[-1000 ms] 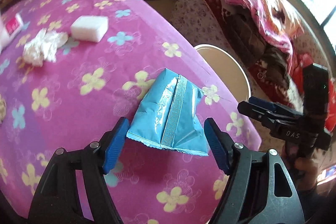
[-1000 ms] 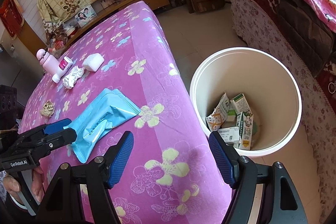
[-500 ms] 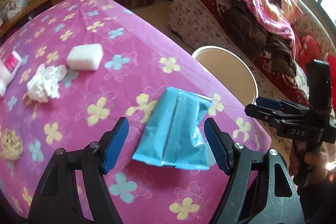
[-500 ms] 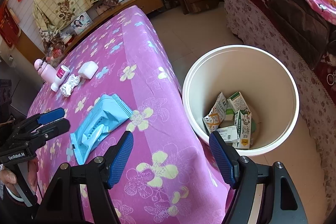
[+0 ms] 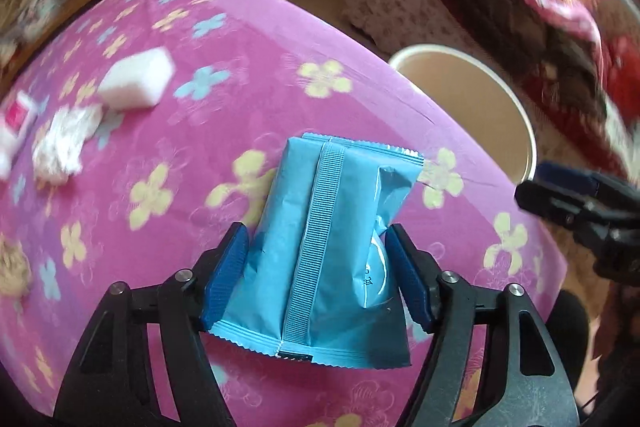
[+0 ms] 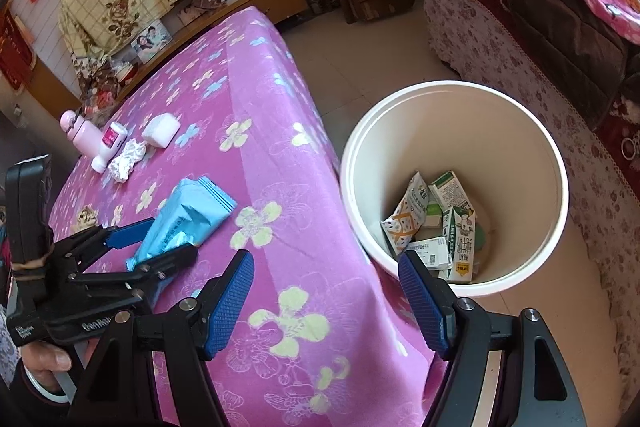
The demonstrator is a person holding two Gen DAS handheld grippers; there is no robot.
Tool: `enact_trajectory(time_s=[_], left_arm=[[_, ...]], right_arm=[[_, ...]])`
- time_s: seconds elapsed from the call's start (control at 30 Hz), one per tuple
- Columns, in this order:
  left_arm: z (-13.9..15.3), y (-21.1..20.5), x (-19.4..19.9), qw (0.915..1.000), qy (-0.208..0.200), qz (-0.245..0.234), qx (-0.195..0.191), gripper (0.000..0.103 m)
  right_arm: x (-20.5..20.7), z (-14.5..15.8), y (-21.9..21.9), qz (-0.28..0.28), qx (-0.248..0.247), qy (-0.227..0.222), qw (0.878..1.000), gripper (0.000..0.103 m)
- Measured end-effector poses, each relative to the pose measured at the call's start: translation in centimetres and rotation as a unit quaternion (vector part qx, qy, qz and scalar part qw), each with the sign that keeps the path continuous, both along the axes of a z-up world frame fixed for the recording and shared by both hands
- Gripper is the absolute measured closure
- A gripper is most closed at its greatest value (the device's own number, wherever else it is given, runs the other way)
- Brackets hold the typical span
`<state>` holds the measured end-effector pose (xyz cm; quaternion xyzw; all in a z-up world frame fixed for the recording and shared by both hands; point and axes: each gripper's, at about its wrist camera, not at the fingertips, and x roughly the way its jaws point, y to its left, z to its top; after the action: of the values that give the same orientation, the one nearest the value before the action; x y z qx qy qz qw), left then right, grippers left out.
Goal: Collect trash
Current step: 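Close the left tool on the blue wet-wipe packet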
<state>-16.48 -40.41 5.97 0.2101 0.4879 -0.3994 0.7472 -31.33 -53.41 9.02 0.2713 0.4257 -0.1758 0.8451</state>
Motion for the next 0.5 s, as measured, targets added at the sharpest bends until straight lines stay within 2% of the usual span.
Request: enact_trajectory(time_s=[0.27, 0.5], left_arm=[[1.9, 7.8, 1.9, 0.9947, -0.022, 0.097, -0.023, 0.042], [3.0, 15.6, 4.0, 0.9813, -0.025, 0.185, -0.048, 0.042]], right_arm=[[4.6, -0.4, 3.1, 0.067, 0.013, -0.002, 0.998, 0.030], [10.9, -0.9, 7.6, 0.144, -0.008, 0.000, 0.990, 0.030]])
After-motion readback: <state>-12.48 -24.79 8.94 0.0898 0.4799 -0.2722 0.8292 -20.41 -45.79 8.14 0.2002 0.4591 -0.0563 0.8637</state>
